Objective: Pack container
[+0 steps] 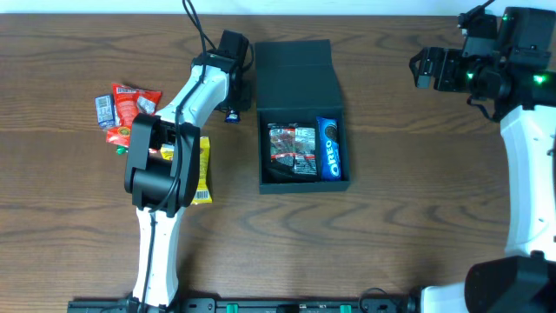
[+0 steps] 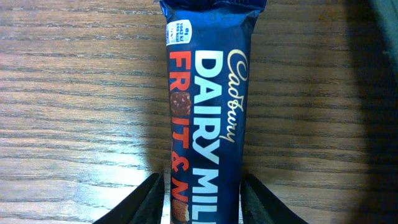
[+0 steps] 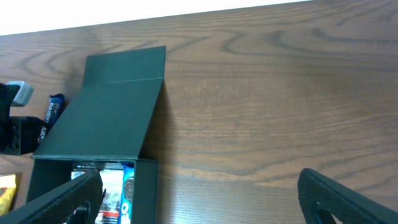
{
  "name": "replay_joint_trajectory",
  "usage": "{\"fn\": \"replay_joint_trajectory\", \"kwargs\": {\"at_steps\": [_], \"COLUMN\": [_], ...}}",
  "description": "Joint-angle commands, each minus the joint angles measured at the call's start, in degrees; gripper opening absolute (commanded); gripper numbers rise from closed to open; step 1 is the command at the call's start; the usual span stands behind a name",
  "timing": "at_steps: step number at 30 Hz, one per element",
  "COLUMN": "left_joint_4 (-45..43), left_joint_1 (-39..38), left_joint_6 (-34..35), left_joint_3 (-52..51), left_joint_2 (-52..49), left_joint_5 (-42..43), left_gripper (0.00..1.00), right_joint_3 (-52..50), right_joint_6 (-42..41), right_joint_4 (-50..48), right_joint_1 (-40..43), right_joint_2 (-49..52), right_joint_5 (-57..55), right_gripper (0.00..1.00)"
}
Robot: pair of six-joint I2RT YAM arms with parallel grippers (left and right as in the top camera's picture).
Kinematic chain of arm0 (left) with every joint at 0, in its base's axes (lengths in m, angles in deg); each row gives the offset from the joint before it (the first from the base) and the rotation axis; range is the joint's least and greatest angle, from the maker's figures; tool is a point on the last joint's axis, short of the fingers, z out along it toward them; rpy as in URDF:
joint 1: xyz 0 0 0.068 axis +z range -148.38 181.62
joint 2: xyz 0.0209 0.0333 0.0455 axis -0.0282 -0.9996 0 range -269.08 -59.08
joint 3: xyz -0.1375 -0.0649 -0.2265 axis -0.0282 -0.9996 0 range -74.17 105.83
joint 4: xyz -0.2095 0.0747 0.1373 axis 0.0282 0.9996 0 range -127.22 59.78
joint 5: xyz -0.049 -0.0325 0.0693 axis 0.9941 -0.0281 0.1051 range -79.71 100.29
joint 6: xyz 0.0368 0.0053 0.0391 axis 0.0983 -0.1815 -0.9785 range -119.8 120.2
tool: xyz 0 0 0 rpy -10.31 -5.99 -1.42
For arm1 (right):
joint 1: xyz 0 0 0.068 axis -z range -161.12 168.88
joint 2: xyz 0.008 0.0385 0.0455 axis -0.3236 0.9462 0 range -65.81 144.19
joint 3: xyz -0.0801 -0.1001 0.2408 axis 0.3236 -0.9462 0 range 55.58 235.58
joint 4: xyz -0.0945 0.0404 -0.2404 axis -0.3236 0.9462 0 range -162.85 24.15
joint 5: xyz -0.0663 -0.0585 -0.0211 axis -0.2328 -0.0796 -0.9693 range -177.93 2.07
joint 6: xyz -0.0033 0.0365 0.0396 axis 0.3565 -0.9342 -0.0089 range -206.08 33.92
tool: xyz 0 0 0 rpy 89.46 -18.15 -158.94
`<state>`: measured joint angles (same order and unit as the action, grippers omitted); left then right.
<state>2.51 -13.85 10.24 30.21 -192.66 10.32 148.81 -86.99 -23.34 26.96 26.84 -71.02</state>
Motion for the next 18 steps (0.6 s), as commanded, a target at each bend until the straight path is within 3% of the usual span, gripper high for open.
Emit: {"fn": "replay_joint_trajectory", "kwargs": {"at_steps": [1,18], "left_joint_4": [0.7,3.8], "left_joint_1": [0.2,0.2], "left_joint_6": [-0.9,0.3], "left_joint_3": [-0.1,1.8], "left_joint_2": [-1.2,-0.4], "left_joint_5": [0.0,0.0], "left_gripper": [0.37,0.19], "right_joint_3": [-0.2,-0.2], "right_joint_6": [-0.4,-0.3], "right_joint_4": [0.0,-0.7], "right_joint_1": [0.1,0.1], "right_joint_2": [-0.2,-0.2], "right_joint_5": [0.0,0.0], "right_gripper": [0.99,0.99]}}
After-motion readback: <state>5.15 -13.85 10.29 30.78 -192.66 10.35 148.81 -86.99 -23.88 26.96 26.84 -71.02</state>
